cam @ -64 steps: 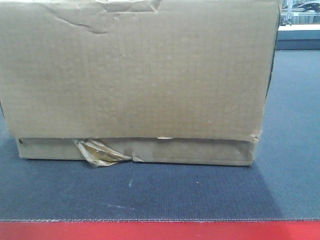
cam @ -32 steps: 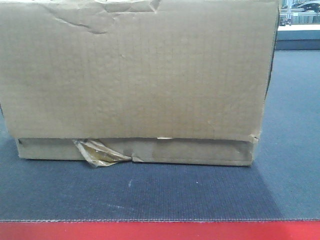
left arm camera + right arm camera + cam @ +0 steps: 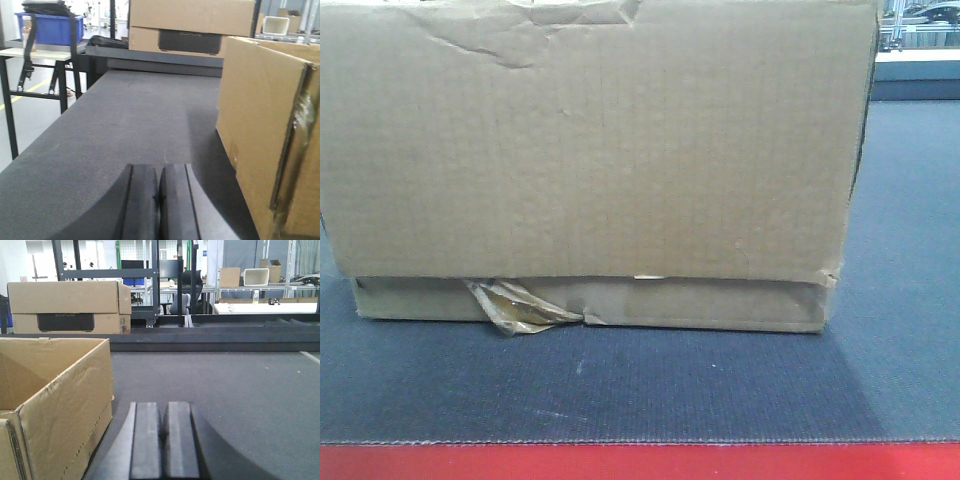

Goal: Grab carton from right shelf to conveyor

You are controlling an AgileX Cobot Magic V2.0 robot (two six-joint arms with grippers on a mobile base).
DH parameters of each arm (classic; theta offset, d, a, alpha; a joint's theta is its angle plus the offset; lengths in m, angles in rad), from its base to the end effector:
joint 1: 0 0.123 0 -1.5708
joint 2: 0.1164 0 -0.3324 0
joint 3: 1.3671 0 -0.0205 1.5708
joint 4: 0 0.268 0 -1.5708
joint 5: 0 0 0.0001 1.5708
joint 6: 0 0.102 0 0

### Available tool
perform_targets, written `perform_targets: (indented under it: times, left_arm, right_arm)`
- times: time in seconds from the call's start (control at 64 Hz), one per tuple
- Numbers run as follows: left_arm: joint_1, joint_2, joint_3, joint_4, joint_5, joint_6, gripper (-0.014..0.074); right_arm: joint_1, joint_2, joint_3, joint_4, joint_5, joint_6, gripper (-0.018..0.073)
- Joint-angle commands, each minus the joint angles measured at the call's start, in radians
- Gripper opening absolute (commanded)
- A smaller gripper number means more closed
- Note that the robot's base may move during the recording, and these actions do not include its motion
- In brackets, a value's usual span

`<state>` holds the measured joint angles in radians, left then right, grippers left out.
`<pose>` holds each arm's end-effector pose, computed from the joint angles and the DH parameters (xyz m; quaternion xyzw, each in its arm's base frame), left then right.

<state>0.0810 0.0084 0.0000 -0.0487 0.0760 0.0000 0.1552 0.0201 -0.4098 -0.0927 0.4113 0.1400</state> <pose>0.0376 0.0027 0.2061 -0.0444 0.7047 0.0102 0.7081 0.0016 -0.0036 0.3162 -0.0207 0.6826 0.0640 0.7277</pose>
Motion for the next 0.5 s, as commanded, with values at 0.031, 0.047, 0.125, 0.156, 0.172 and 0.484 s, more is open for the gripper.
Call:
perform_targets:
  times: [0.031, 0.047, 0.125, 0.156, 0.172, 0.484]
  left_arm:
    - [0.006, -0.008, 0.0, -0.014, -0.015, 0.0, 0.0004]
    - [0.006, -0.008, 0.0, -0.014, -0.015, 0.0, 0.0004]
    - [0.006, -0.008, 0.0, -0.014, -0.015, 0.0, 0.0004]
    - [0.006, -0.008, 0.0, -0.014, -0.015, 0.0, 0.0004]
    - [0.006, -0.008, 0.0, -0.014, -0.015, 0.0, 0.0004]
    - [0.006, -0.008, 0.0, -0.014, -0.015, 0.0, 0.0004]
  right_arm:
    - [-0.002, -0.003, 0.003, -0.011, -0.022, -0.009, -0.007]
    - [-0.002, -0.003, 0.003, -0.011, -0.022, -0.009, -0.007]
    - [-0.002, -0.003, 0.003, -0.011, -0.022, -0.009, -0.007]
    - [-0.002, -0.003, 0.003, -0.011, -0.022, -0.009, -0.007]
    - [-0.002, -0.003, 0.003, -0.011, -0.022, -0.009, -0.007]
    - [-0.002, -0.003, 0.003, -0.011, -0.022, -0.009, -0.007]
